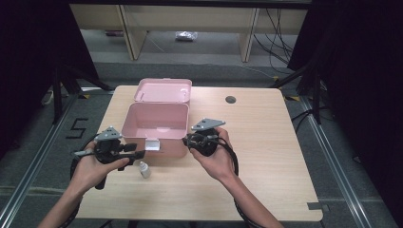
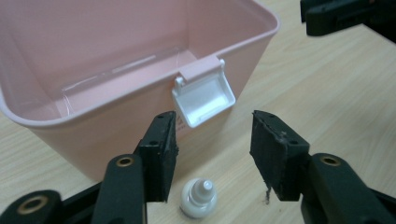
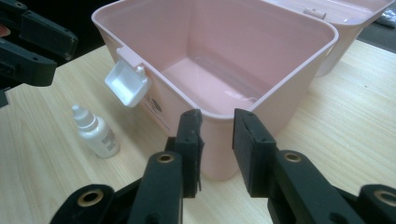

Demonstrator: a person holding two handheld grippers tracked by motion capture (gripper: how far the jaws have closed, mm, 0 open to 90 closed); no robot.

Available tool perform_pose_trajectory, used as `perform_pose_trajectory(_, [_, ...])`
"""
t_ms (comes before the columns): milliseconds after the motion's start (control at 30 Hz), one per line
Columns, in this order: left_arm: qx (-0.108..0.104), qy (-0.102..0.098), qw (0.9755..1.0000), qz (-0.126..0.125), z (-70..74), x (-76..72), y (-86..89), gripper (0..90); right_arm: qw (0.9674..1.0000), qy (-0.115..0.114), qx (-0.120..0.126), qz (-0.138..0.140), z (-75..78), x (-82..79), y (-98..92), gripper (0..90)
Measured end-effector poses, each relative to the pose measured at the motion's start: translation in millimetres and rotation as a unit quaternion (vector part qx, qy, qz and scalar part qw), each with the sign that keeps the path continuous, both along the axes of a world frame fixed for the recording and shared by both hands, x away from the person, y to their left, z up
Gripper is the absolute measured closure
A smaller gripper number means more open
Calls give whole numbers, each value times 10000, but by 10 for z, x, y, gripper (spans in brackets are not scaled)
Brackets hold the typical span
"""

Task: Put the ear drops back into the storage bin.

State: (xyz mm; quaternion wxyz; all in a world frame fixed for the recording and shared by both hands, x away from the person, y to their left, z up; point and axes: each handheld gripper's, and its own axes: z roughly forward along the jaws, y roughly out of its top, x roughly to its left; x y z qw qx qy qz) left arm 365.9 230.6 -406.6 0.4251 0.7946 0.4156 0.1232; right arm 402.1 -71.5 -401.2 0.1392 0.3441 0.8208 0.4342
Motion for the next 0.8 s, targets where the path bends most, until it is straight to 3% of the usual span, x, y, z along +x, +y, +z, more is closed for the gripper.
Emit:
perform_pose_trajectory(33, [95, 67, 9999, -81, 1, 8, -1, 519, 10000, -71, 14, 34, -4, 15, -1, 729])
perform_pose_trajectory(133, [310, 305, 9988, -202, -9, 43, -23, 549, 10000, 30, -51, 2, 21, 16, -12, 731])
perform_pose_trajectory(300, [857, 868, 9919, -366, -15, 115, -82, 574, 10000, 44, -79, 38, 25, 13, -11, 732])
perform_pose_trajectory(367, [940, 963, 9900, -424, -29, 140, -96, 573, 9999, -9, -109, 55, 14, 16, -12, 732])
perform_pose_trajectory(433, [1086, 1059, 9873, -469, -47, 165, -108, 573, 9999, 132, -64, 27, 14, -5, 7, 732])
perform_pose_trajectory(467, [1114, 1117, 9864, -459, -60, 175, -115, 574, 9999, 64, -97, 63, 9, 2, 6, 732])
perform_pose_trajectory(633, [1412, 1406, 9782, -580, -99, 226, -163, 595, 9998, 137, -64, 91, -1, -4, 22, 734])
perform_pose_trajectory(733, [1455, 1512, 9760, -577, -125, 245, -211, 604, 9999, 32, -129, 74, -8, 7, 16, 734])
perform_pose_trajectory(800, [1529, 1544, 9741, -620, -150, 263, -242, 608, 9998, 137, -64, 89, -13, 0, 29, 735])
